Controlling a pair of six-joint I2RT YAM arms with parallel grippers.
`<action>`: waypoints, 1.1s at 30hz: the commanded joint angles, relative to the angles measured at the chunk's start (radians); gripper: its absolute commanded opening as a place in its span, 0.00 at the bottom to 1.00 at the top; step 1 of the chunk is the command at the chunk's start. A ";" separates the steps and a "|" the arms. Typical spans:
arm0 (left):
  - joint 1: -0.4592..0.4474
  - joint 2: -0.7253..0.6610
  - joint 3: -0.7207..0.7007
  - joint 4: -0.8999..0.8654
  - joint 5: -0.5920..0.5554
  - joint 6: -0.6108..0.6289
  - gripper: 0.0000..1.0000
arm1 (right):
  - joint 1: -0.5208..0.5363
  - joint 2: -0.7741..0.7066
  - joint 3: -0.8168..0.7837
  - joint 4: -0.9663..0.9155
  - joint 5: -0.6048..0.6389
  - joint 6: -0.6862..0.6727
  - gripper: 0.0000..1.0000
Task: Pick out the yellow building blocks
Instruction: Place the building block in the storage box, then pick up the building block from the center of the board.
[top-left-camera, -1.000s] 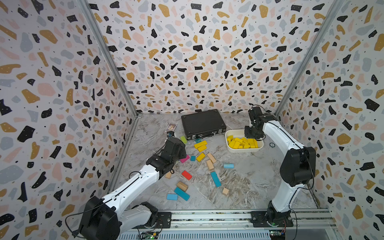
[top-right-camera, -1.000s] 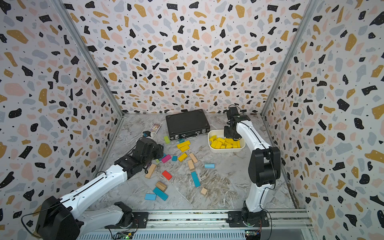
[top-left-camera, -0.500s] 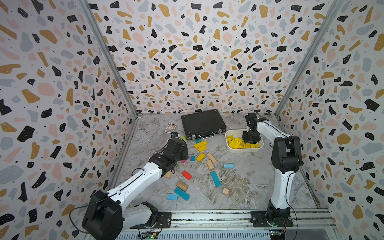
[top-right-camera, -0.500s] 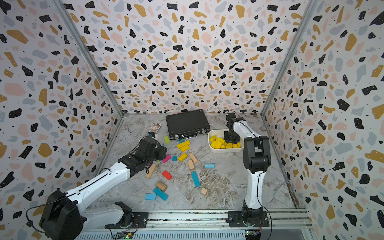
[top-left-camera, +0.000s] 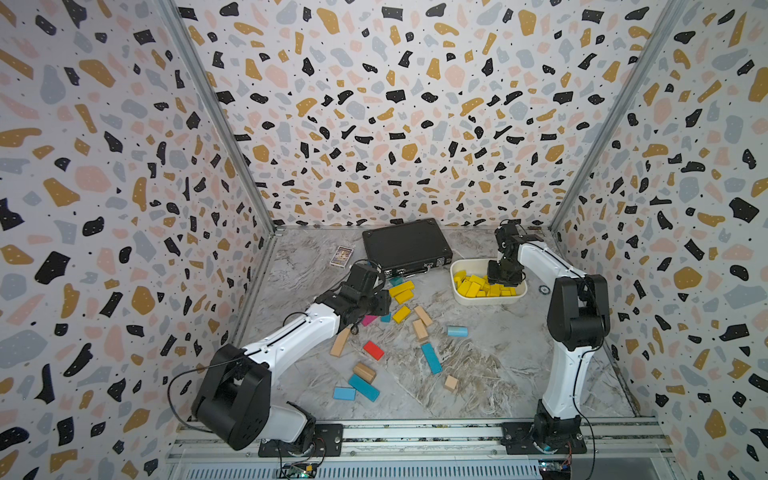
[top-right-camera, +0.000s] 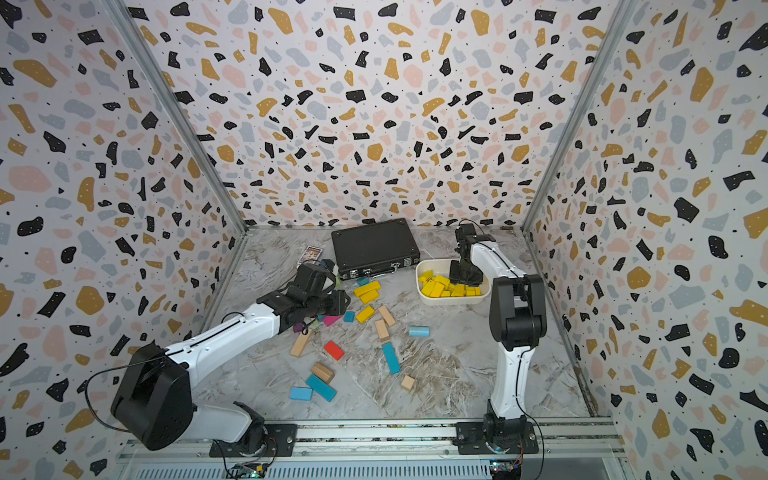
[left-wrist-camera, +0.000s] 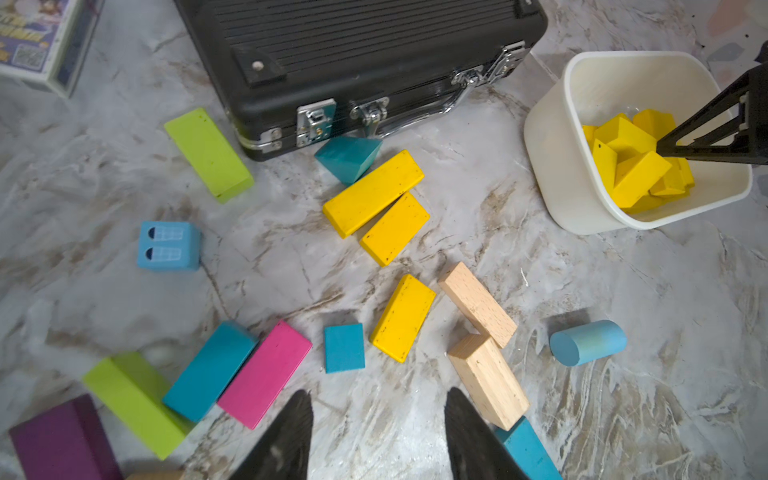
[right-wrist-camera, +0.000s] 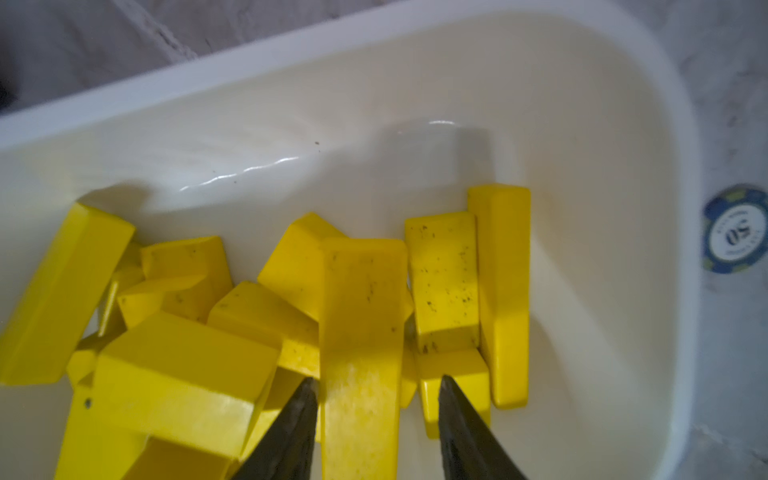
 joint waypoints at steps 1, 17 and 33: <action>0.003 0.058 0.097 -0.097 0.083 0.160 0.53 | -0.003 -0.155 -0.053 -0.007 -0.027 -0.014 0.50; -0.072 0.493 0.518 -0.535 0.018 0.497 0.56 | -0.004 -0.510 -0.400 -0.002 -0.063 0.017 0.49; -0.097 0.615 0.536 -0.482 -0.027 0.515 0.52 | -0.003 -0.547 -0.435 -0.003 -0.047 0.039 0.49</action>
